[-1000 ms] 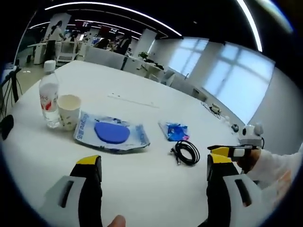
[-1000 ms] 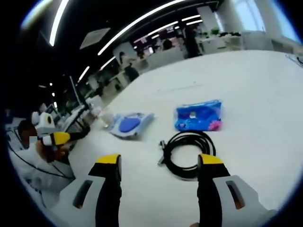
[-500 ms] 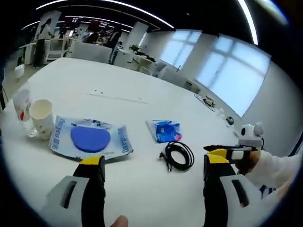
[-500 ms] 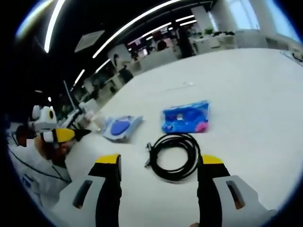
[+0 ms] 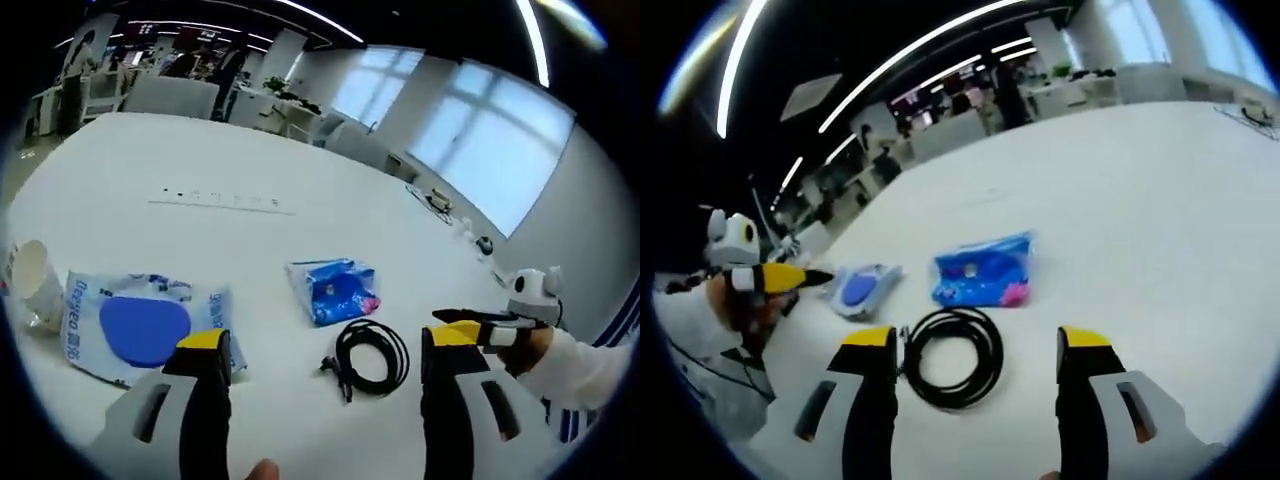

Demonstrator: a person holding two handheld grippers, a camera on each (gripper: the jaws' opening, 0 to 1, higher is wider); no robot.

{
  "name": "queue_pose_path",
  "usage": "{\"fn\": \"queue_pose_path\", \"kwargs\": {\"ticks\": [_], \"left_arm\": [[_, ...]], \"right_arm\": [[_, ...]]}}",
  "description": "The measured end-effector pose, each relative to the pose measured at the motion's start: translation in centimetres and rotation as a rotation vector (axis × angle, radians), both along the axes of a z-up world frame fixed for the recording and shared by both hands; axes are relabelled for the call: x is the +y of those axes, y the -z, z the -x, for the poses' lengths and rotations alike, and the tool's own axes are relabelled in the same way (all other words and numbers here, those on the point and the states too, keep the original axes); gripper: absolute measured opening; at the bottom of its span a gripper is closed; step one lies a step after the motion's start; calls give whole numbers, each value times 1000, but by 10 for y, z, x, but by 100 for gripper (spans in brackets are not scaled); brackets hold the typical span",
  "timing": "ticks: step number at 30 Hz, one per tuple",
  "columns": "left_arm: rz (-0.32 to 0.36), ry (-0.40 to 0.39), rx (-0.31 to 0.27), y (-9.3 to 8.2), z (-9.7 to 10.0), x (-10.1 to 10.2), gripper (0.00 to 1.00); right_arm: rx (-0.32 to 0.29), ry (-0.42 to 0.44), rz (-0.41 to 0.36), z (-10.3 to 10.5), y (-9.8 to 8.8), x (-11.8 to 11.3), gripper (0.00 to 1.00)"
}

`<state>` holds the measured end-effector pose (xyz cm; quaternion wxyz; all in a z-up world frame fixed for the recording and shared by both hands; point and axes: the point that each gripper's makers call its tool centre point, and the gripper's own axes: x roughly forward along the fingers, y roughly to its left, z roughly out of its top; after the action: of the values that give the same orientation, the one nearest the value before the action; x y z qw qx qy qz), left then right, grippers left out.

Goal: Arrange the tabletop items into an orderly group along one side of the table until the central work area is clear of visible clutter.

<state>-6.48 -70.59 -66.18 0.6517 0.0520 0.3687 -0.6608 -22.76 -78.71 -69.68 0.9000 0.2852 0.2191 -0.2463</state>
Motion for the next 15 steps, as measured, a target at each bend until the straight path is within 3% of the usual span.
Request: {"fn": "queue_pose_path", "kwargs": {"ticks": [5,8,11,15], "left_arm": [[-42,9,24,14,5,-20,73],[-68,-8,15,21,2,-31,62],[-83,-5,18,29,4,-45,61],[-132,34,-56,46,2,-59,55]], "right_arm": [[8,19,-5,-4,6,-19,61],[47,19,26,-6,14,-33,55],[45,26,15,-12,19,-42,55],[77,4,4,-24,35,-52,49]]}}
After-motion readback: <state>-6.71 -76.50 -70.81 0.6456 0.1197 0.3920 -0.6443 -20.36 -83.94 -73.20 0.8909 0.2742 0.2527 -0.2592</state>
